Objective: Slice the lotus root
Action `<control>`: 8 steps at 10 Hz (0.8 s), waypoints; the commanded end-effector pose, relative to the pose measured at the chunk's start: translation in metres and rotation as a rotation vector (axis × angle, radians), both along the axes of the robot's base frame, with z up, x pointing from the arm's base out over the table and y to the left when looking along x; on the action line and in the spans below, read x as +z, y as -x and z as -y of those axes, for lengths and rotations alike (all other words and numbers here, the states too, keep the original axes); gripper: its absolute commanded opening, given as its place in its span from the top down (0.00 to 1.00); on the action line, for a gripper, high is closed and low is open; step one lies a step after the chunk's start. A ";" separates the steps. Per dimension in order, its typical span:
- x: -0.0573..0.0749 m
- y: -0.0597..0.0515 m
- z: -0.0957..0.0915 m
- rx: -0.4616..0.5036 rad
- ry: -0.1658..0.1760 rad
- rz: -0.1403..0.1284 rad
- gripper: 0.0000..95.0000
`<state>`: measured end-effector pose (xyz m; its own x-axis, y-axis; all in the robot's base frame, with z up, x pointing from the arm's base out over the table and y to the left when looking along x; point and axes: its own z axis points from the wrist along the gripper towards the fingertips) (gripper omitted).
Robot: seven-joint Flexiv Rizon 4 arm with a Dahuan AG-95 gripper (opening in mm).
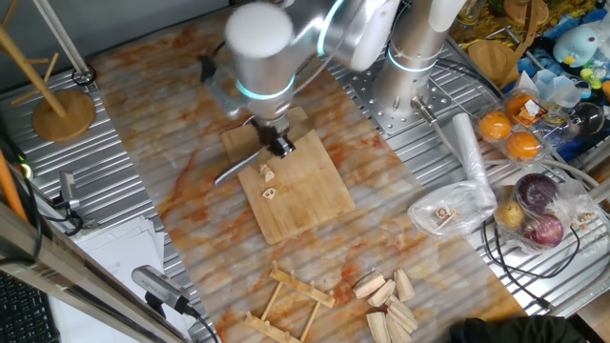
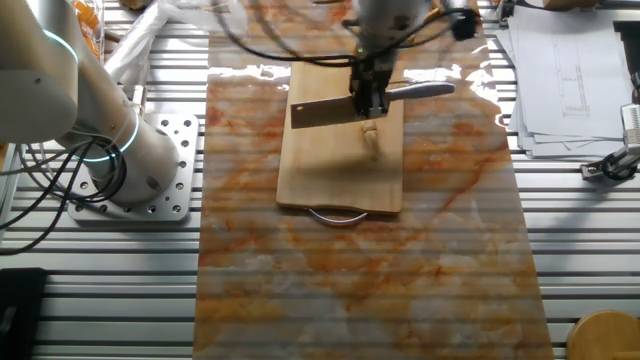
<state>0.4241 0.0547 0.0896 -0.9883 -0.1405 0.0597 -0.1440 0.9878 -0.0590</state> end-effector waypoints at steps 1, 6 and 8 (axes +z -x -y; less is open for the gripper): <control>-0.014 -0.007 0.002 0.001 -0.026 -0.022 1.00; -0.016 -0.004 0.004 0.015 -0.029 -0.029 1.00; -0.019 -0.005 0.005 0.022 -0.025 -0.026 1.00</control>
<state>0.4294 0.0495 0.0677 -0.9829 -0.1643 0.0835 -0.1674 0.9854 -0.0305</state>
